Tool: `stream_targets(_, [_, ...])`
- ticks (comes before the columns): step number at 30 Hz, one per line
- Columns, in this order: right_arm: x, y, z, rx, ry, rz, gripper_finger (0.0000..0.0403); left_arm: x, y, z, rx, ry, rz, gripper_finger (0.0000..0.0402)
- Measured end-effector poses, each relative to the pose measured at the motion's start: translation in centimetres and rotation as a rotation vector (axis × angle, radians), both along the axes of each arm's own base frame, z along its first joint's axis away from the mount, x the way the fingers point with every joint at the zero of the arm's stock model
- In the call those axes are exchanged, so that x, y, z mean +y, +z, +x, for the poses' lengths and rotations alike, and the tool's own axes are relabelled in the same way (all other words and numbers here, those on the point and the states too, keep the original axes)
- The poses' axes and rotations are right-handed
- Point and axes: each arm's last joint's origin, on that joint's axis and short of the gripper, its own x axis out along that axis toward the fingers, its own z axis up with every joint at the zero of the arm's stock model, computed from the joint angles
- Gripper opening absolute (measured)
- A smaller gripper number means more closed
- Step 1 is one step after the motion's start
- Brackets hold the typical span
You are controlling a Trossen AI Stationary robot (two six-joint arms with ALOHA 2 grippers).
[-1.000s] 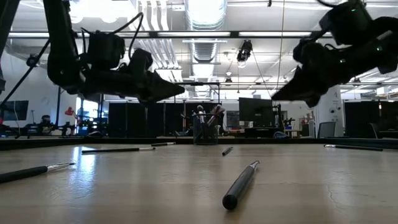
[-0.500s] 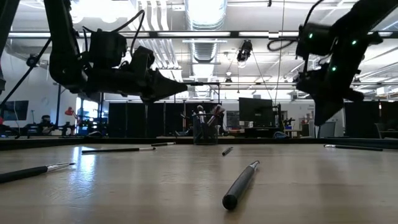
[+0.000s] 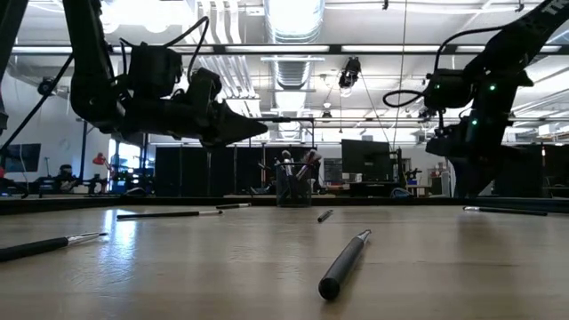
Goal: Put items in baskets/containers
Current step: Put the black eyeshadow brush into the black pen holder
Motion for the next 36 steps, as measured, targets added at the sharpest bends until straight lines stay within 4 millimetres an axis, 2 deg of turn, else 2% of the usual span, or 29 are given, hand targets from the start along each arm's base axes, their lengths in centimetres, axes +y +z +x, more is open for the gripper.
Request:
stream_targets(11, [-1.7,-2.6,0.3,0.087,0.011,0.065,0.009,0.0,-0.2,0.0,0.016,0.0,-0.005,0.0])
stream_targets(20, [-1.8,-2.2,0.4,0.049,0.022,0.027,0.0019,0.0,-0.2,0.1,0.03,-0.014,-0.029,0.0])
stream_targets(25, [-1.7,-1.8,0.5,0.024,0.046,0.001,0.0009,0.3,-0.3,0.9,0.084,-0.015,-0.047,0.0])
stream_targets(31, [-0.4,-0.7,1.4,-0.055,0.129,-0.073,0.0009,0.5,-0.1,1.7,0.126,-0.012,-0.102,0.0])
stream_targets(36, [2.2,0.2,2.8,-0.255,0.218,-0.195,0.0008,0.6,0.3,2.1,0.105,-0.006,-0.186,0.0])
